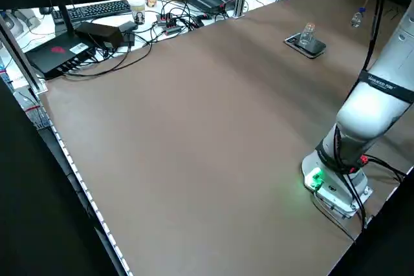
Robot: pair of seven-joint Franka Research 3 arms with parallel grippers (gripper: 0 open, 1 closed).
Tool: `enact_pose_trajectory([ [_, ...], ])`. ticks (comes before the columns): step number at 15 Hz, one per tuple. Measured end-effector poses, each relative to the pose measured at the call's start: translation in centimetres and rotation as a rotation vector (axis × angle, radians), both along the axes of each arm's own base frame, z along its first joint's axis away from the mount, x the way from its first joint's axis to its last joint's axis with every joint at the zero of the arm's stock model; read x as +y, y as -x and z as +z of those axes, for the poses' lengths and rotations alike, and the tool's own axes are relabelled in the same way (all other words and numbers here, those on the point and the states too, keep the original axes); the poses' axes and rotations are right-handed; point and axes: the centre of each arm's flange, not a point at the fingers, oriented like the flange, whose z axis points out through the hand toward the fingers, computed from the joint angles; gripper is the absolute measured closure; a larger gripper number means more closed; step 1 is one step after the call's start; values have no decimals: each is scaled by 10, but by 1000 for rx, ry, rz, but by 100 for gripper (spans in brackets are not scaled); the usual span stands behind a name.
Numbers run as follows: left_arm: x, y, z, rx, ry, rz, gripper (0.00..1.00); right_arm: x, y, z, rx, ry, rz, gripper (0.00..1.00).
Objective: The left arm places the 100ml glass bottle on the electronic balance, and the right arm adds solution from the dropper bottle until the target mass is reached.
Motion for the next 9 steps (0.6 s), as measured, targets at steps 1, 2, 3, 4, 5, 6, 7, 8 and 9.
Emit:
enact_pose_trajectory([
  [1, 0, 0, -1, 3, 0, -1, 0, 0, 0, -1, -3, 0, 1, 95],
  [2, 1, 0, -2, 5, 0, 2, 0, -1, 1, -2, -9, 1, 2, 95],
  [3, 2, 0, -3, 6, 0, 4, 0, -1, 1, -4, -16, 2, 3, 95],
  [4, 3, 0, -4, 8, 0, 6, 0, -1, 0, -4, -22, 3, 3, 95],
  [5, 2, -1, -4, 9, 0, 4, 0, -1, 0, -5, -27, 4, 3, 95],
  [6, -1, -2, -8, 15, 0, -1, 0, -1, -1, -4, -39, 5, 4, 95],
  [7, -2, -3, -10, 18, 0, -3, 0, -1, -1, -4, -40, 5, 4, 95],
  [8, -2, -4, -11, 21, 0, -3, 0, -1, -1, -4, -41, 5, 4, 95],
  [9, -2, -4, -12, 23, 0, -3, 0, -1, -2, -4, -43, 6, 4, 95],
])
